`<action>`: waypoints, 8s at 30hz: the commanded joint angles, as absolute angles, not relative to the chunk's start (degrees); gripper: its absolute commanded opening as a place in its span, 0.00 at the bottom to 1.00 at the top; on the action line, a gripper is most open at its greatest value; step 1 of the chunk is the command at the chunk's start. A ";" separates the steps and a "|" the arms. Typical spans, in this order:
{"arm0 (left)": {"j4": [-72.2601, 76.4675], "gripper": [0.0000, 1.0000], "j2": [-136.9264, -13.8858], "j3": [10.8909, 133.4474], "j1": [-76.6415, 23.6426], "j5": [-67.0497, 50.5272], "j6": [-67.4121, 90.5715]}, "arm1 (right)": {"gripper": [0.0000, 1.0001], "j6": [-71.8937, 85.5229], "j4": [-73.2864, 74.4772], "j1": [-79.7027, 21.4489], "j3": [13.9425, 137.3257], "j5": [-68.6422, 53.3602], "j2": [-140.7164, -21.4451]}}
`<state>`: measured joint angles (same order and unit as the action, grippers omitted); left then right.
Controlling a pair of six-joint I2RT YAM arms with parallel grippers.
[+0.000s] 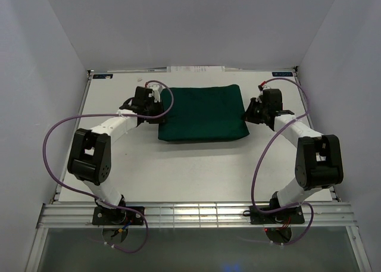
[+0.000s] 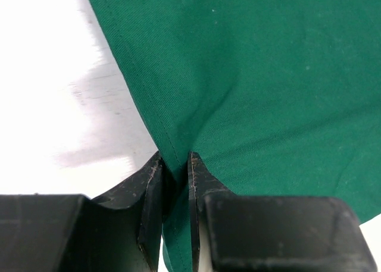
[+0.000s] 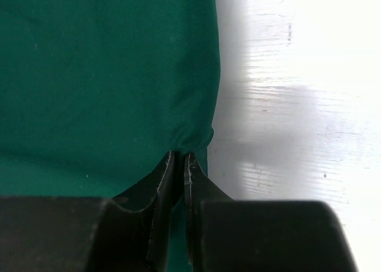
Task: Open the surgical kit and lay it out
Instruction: Move the surgical kit at the center of the board, then open the surgical kit at the center of the board.
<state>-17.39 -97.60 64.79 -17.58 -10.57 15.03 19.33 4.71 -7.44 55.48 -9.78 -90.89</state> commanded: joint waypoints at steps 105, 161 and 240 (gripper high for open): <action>-53.09 0.95 -58.01 76.64 -11.07 23.38 38.50 | 0.58 -12.04 21.80 -68.73 111.10 35.95 -129.46; -48.96 0.95 -57.92 69.53 -11.07 19.34 37.27 | 0.08 -6.49 17.58 -41.49 94.23 32.31 -112.07; -42.45 0.96 -65.30 64.77 -11.25 6.77 29.45 | 0.69 -1.60 22.22 5.72 77.69 50.90 -103.19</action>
<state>-43.27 -65.12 61.93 -11.35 9.82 31.73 -11.20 14.76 9.39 74.91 55.29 -108.95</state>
